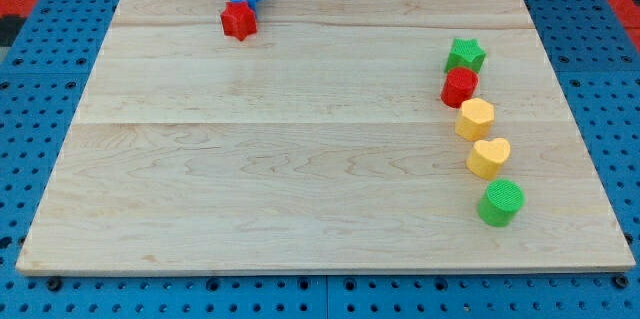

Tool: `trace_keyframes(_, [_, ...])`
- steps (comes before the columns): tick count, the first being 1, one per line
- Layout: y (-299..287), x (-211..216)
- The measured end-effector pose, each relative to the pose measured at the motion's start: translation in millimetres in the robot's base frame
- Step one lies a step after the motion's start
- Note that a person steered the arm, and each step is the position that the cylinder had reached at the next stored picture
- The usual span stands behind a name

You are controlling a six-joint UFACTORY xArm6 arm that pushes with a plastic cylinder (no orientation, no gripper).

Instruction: Move blue cube to the right side

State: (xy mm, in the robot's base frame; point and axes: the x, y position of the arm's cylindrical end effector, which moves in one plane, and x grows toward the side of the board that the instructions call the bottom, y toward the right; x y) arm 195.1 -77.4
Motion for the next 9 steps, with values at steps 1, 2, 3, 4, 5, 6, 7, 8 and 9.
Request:
trace_keyframes(1, [73.9,7.8])
trace_keyframes(2, [81.1,12.9])
trace_keyframes(3, [30.3,13.9])
trace_keyframes(4, [12.0,-2.0])
trace_keyframes(5, [10.3,-3.0])
trace_keyframes(6, [-17.3,-0.2])
trace_keyframes(7, [-52.6,25.1])
trace_keyframes(8, [4.1,38.6])
trace_keyframes(9, [65.1,49.2])
